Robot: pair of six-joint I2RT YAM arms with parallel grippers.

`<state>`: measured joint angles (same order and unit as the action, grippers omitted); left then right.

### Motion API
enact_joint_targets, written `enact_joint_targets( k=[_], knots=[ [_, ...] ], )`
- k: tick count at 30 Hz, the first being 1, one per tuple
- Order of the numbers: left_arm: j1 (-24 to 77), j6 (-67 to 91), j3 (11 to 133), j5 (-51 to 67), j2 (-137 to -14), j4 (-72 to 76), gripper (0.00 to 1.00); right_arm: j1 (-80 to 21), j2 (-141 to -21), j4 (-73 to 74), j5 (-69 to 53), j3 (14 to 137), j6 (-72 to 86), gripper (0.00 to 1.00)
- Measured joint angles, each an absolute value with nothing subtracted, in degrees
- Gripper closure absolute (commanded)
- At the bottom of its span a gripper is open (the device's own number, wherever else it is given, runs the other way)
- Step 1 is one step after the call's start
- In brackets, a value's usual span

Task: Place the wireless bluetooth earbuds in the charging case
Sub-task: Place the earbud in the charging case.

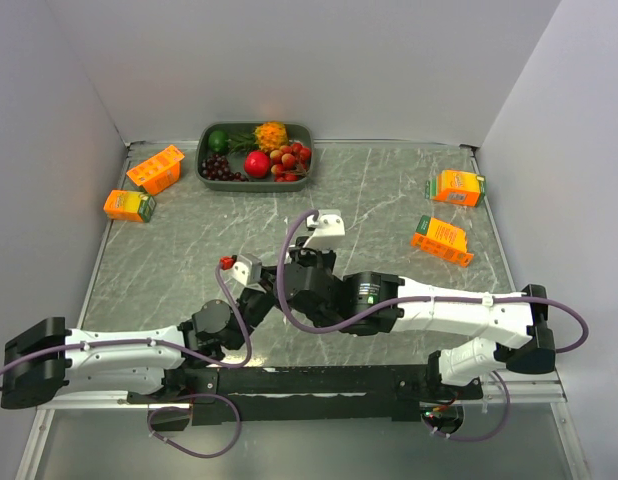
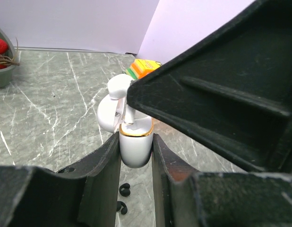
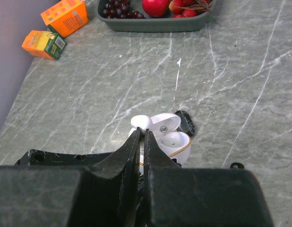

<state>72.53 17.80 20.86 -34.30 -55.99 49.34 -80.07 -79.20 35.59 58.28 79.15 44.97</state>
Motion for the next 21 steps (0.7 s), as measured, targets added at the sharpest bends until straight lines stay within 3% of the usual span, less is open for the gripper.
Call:
enact_joint_targets(
  k=[21],
  knots=[
    [72.0,17.9,20.8,-34.3,-54.2,48.5,0.99,-80.6,-78.3,36.1,58.8,78.3,45.5,1.0]
  ],
)
